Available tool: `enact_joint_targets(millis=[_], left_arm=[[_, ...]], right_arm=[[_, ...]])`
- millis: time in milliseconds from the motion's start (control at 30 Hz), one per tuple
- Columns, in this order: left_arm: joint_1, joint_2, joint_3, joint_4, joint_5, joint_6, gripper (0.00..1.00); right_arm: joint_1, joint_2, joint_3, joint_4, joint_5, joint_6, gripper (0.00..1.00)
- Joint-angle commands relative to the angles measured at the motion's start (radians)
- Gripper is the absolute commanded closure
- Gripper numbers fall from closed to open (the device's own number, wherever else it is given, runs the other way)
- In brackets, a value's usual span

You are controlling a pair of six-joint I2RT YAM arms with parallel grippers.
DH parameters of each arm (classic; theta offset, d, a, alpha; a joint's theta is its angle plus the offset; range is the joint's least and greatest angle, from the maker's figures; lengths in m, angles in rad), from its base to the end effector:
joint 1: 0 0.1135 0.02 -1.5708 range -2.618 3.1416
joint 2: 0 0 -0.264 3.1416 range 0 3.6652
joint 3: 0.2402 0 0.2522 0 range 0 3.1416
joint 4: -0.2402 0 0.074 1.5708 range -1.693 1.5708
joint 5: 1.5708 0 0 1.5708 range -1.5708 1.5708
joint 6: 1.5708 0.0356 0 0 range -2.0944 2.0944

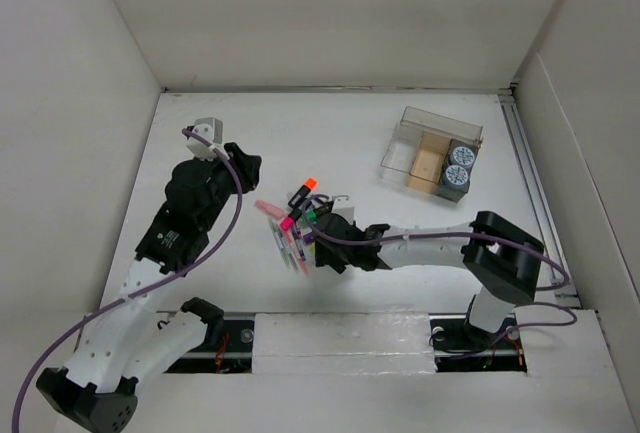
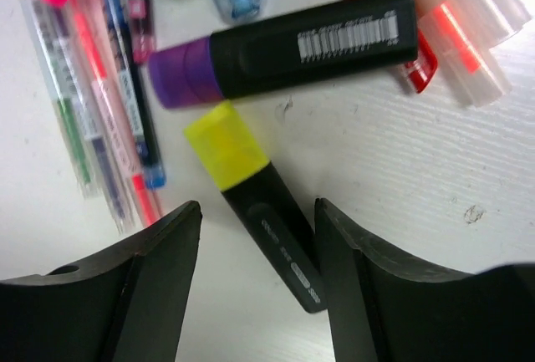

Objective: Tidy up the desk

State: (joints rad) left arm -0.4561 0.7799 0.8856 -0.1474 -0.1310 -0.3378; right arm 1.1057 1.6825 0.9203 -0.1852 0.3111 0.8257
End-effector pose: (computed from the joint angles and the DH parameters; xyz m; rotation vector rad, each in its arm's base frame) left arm 0.1625 -0.0746 0.3801 -0.0060 1.6358 -0.5066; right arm 0.1582 0.2910 0.1625 -0.2241 2.4972 0.4402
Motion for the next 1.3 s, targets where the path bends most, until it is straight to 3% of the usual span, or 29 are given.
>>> enact_joint_targets(millis=[0, 67, 100, 233, 433, 500, 600, 700, 933, 1267], left_arm=[[0.007, -0.027, 0.052, 0.046, 0.07, -0.033, 0.71], [0.007, -0.042, 0.052, 0.057, 0.118, -0.055, 0.72], [0.007, -0.045, 0.05, 0.06, 0.125, -0.066, 0.72], [0.007, -0.068, 0.029, 0.071, 0.182, -0.095, 0.72], [-0.081, -0.016, 0.093, -0.009, -0.048, -0.064, 0.74], [-0.081, 0.004, 0.089, -0.011, -0.107, -0.067, 0.75], [-0.09, 0.038, 0.059, 0.015, -0.079, -0.073, 0.76], [-0.09, 0.035, 0.042, 0.039, -0.03, -0.073, 0.76], [-0.036, -0.008, 0.049, 0.06, 0.02, -0.076, 0.75], [-0.036, -0.053, 0.03, 0.049, 0.03, -0.061, 0.75]], right_arm=[[0.005, 0.078, 0.054, -0.14, 0.114, 0.09, 0.38], [0.005, 0.103, 0.092, -0.157, 0.146, 0.099, 0.42], [0.014, 0.117, 0.106, -0.212, 0.158, 0.142, 0.5], [0.034, 0.196, 0.195, -0.336, 0.198, 0.185, 0.52], [0.077, 0.278, 0.301, -0.48, 0.221, 0.188, 0.49], [0.077, 0.254, 0.287, -0.473, 0.22, 0.199, 0.52], [0.077, 0.212, 0.236, -0.438, 0.243, 0.21, 0.57], [0.077, 0.227, 0.21, -0.402, 0.272, 0.204, 0.71], [0.077, 0.266, 0.226, -0.336, 0.237, 0.179, 0.88], [0.095, 0.108, 0.135, -0.303, 0.241, 0.254, 0.93]])
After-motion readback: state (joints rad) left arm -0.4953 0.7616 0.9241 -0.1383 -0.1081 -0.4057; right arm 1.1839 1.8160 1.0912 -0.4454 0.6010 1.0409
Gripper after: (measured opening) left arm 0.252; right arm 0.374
